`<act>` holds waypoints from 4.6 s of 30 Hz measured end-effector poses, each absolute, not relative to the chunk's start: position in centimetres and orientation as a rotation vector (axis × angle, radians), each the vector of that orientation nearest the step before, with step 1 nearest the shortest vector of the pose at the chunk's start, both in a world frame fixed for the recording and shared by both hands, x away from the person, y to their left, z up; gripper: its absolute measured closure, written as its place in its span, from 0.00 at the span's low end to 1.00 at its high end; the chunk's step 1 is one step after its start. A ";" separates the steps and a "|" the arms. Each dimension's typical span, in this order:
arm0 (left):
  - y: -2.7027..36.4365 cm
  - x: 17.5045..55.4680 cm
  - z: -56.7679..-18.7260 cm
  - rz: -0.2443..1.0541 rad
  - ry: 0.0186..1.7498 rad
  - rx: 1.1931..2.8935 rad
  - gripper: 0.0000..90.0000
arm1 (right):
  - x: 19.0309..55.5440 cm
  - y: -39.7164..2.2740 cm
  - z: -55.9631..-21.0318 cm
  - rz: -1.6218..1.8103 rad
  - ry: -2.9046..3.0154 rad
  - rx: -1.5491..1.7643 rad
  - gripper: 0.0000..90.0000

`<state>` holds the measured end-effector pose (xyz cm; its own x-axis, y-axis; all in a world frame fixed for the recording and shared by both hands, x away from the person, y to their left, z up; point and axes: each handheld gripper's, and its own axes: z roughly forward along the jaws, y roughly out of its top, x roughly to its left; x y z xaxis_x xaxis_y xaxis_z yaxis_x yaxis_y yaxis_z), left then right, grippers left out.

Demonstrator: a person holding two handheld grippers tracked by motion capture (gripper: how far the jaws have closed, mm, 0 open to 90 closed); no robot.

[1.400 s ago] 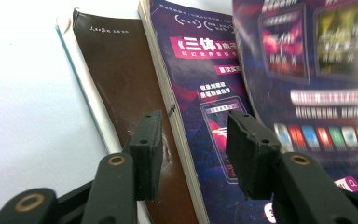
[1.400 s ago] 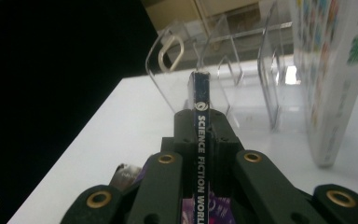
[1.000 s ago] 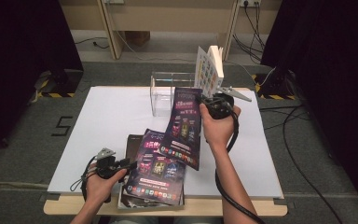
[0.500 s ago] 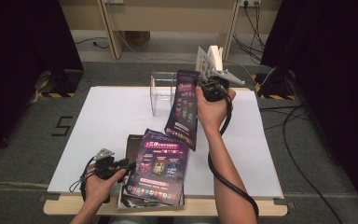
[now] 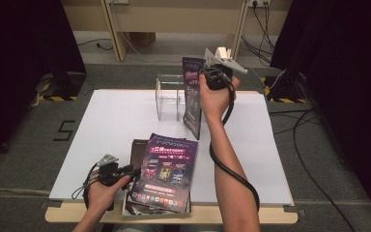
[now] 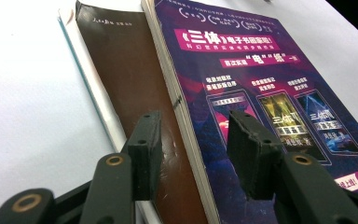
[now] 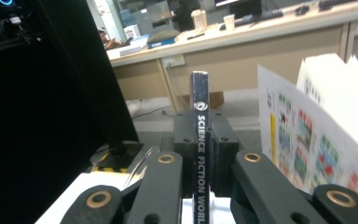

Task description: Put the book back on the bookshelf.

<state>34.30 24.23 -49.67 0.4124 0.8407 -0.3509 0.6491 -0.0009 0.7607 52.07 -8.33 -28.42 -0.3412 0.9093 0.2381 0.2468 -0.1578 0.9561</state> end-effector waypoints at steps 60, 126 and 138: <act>24.2 33.9 -50.0 0.246 1.316 1.724 0.59 | 44.6 -10.2 -32.7 1.383 1.741 1.282 0.87; 24.3 33.9 -50.2 0.246 1.315 1.726 0.59 | 48.9 -8.7 -32.3 1.328 1.662 1.352 0.80; 24.3 33.8 -50.2 0.244 1.315 1.725 0.59 | 48.1 -9.5 -32.3 1.336 1.662 1.361 0.81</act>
<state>33.84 24.31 -50.22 0.4093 0.8408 -0.3542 0.6581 -0.0032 0.7529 48.09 -9.49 -32.33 -0.2919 0.9462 0.1396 0.3395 -0.0340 0.9400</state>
